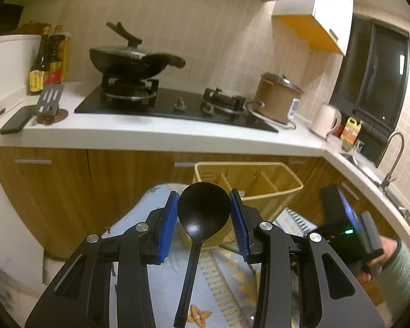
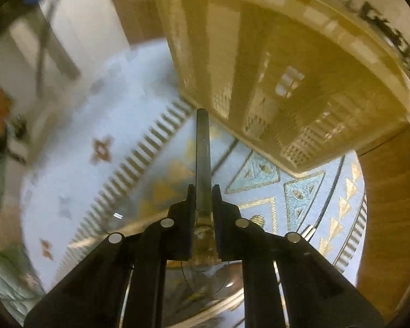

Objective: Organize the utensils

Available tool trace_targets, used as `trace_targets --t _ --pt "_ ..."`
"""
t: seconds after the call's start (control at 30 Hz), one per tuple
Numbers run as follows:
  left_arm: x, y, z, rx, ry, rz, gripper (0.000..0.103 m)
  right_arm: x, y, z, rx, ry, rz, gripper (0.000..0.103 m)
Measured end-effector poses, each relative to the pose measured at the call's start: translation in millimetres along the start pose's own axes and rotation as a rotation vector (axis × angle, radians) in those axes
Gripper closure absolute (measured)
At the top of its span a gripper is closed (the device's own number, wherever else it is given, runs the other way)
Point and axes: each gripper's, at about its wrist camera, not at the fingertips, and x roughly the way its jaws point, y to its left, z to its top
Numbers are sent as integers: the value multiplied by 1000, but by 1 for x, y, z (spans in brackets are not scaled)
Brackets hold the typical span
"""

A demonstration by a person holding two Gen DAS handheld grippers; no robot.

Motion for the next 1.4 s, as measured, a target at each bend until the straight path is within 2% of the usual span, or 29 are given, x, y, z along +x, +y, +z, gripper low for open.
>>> trace_targets --t 0.07,0.23,0.4,0.5,0.63,0.73,0.8,0.87,0.93,1.03,1.1,1.23,1.4 --pt "-4 -1 6 -15 -23 -17 67 -25 6 -7 14 -85 35 93" --pt "-11 -5 21 -38 -77 -54 67 -70 27 -17 52 -227 42 93" --pt "-12 -18 52 -28 -141 -92 67 -110 6 -9 154 -394 58 93" --pt "-2 -26 68 -33 -140 -119 67 -119 -9 -5 227 -412 71 93" --pt "4 -33 75 -31 -175 -147 67 -140 -33 -9 309 -451 15 93" --pt "7 -39 83 -28 -208 -166 67 -145 -48 -7 342 -521 -34 93" --pt "13 -41 88 -24 -229 -157 67 -140 -60 -3 370 -580 -14 93" --pt "21 -38 90 -35 -229 -154 67 -135 -66 -3 394 -603 8 93" --pt "33 -33 92 -57 -217 -155 67 -122 -71 5 406 -604 20 93" --pt "53 -19 90 -103 -167 -169 67 -107 -78 6 449 -552 46 93" --pt "59 -13 86 -114 -163 -175 67 -109 -77 2 440 -555 26 93" --pt "62 -9 86 -120 -197 -205 67 -125 -71 -3 421 -630 5 93" --pt "77 -8 87 -109 -231 -173 67 -124 -69 5 403 -706 -24 93"
